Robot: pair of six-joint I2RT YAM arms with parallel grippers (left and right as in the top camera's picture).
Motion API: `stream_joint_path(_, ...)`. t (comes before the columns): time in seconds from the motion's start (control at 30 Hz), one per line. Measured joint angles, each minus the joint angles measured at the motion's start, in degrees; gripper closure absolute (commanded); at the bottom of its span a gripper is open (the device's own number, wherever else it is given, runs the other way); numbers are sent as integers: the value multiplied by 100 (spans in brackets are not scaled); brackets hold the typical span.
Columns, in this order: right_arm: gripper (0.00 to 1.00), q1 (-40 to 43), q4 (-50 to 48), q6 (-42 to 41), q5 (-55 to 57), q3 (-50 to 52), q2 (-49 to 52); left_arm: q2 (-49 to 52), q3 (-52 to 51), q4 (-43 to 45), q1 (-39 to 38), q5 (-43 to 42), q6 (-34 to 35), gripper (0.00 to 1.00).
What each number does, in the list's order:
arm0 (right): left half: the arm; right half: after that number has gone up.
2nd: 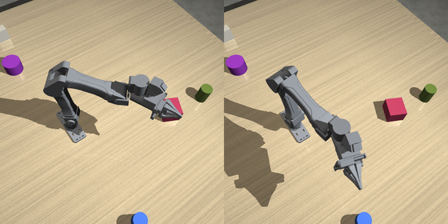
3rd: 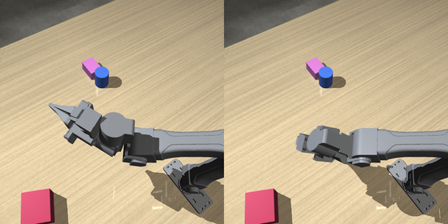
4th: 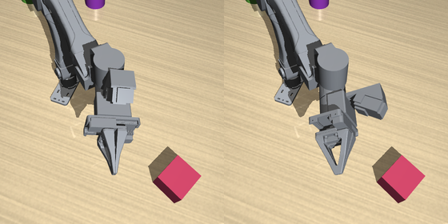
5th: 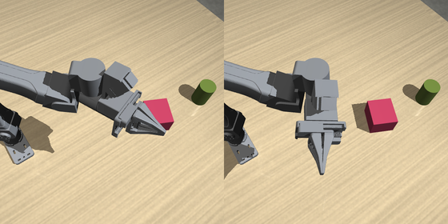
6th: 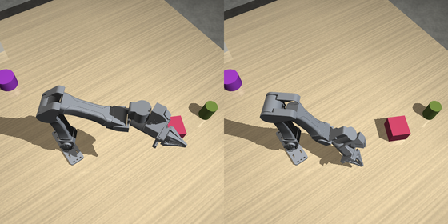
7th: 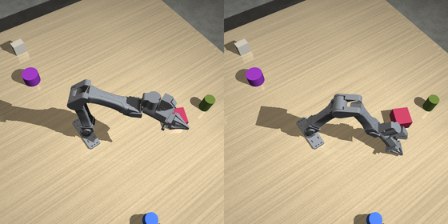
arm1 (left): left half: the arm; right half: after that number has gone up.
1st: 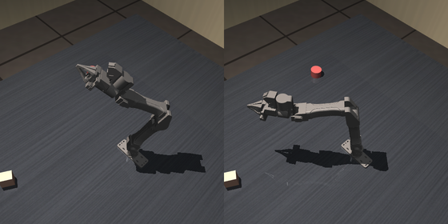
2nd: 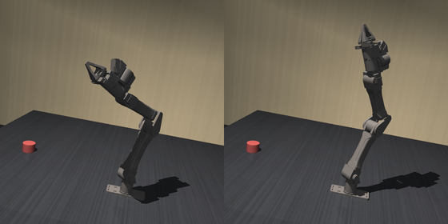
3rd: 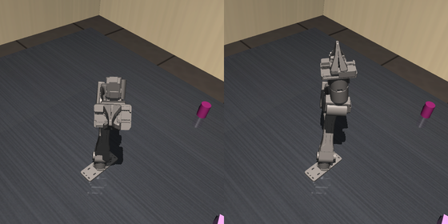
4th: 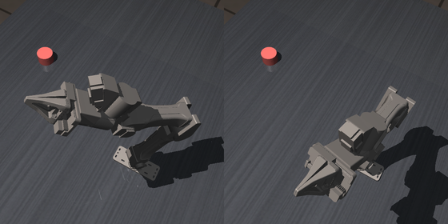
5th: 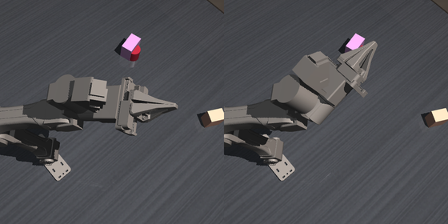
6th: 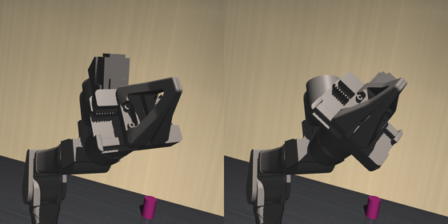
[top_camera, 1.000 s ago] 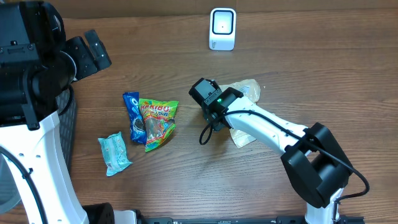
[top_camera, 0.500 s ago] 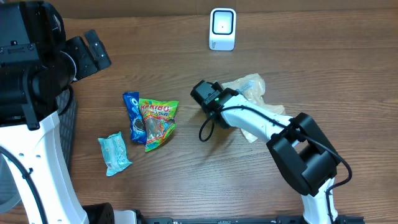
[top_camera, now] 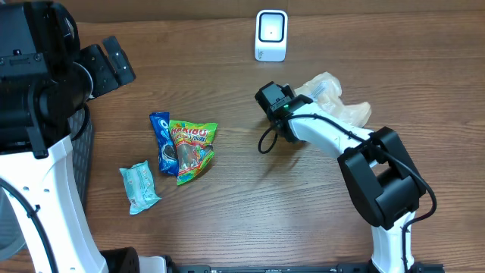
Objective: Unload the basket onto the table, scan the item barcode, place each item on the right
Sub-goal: 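Carry the beige bag with the right gripper toward the white scanner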
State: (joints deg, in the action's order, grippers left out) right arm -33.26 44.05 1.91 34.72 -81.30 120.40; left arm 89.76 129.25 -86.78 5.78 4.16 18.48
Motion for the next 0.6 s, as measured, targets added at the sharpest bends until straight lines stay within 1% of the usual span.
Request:
stream_joint_path(0.1, 96, -85, 0, 4, 376, -2, 2, 0, 0, 0, 0, 0, 0, 0)
stream_joint_path(0.13, 86, -177, -68, 17, 708, -7, 2, 0, 0, 0, 0, 0, 0, 0)
stream_joint_path(0.17, 64, -219, -122, 24, 848, -11, 7, 0, 0, 0, 0, 0, 0, 0)
stream_joint_path(0.2, 47, -323, -332, 131, 1132, -33, 11, 0, 0, 0, 0, 0, 0, 1)
stream_joint_path(0.23, 41, -417, -553, 227, 1320, -57, 13, 0, 0, 0, 0, 0, 0, 0)
stream_joint_path(0.3, 36, -610, -951, 588, 1530, -133, 13, 0, 0, 0, 0, 0, 0, 0)
stream_joint_path(0.33, 36, -671, -1060, 767, 1532, -142, 13, 0, 0, 0, 0, 0, 0, 0)
stream_joint_path(0.4, 31, -691, -1204, 949, 1480, -144, 13, 0, 0, 0, 0, 0, 0, 1)
stream_joint_path(0.47, 28, -605, -1401, 1174, 1416, -142, 13, 0, 0, -2, 0, 0, 0, 0)
stream_joint_path(0.5, 24, -531, -1447, 1255, 1368, -142, 13, 0, 0, 0, 0, 0, -2, 0)
stream_joint_path(0.6, 17, -289, -1368, 1414, 1172, -142, 13, 0, 0, 0, 0, 0, 0, 0)
